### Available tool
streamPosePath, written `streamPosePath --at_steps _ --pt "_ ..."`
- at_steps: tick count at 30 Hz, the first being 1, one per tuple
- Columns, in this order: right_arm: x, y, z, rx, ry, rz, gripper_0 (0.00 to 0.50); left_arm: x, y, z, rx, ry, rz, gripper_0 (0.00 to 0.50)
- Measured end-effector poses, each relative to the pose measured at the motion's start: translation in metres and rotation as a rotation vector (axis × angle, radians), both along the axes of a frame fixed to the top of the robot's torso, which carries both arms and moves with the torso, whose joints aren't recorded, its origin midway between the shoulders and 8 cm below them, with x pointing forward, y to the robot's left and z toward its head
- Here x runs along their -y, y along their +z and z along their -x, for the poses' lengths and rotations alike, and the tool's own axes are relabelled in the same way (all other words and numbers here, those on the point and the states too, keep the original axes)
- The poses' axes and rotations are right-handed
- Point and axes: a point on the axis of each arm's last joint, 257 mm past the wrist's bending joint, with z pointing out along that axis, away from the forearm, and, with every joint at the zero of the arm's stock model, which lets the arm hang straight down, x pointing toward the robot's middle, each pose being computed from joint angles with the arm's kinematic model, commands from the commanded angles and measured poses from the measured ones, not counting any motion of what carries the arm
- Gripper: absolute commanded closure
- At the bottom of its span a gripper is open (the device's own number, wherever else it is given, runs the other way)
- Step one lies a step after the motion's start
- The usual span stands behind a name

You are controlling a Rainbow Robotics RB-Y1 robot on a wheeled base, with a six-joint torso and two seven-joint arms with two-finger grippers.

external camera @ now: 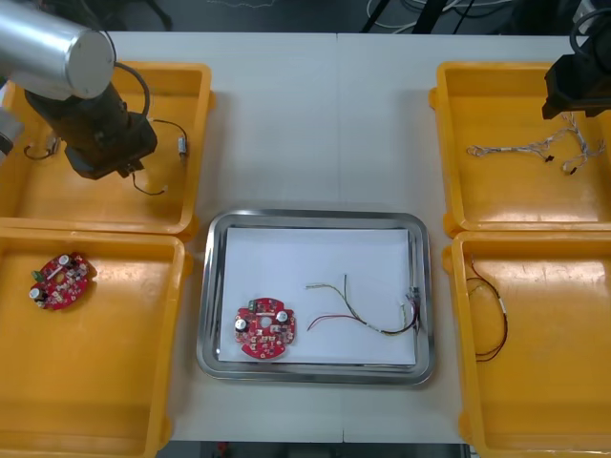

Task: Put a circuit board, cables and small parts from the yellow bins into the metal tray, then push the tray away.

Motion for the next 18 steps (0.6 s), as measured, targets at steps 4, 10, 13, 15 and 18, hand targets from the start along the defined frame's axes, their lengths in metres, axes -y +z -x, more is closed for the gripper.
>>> streamPosePath --at_steps 4,10,13,15,18 --pt "0.000 -0.007 -0.008 0.002 -0.020 -0.029 0.000 -0.005 0.014 0.013 -0.023 -0.055 -0.028 0.500" --pt "0.007 -0.014 -0.016 -0.021 -0.080 -0.037 0.000 0.010 0.033 0.031 -0.041 -0.140 -0.074 0.500" --pt "0.006 -0.015 -0.022 -0.020 -0.124 -0.059 0.000 0.023 0.041 0.042 -0.048 -0.190 -0.087 0.500" --pt "0.001 -0.014 -0.024 -0.018 -0.182 -0.106 0.000 0.033 0.046 0.050 -0.053 -0.226 -0.096 0.500" --pt "-0.008 -0.013 -0.027 -0.010 -0.264 -0.185 0.000 0.045 0.054 0.059 -0.046 -0.276 -0.113 0.500"
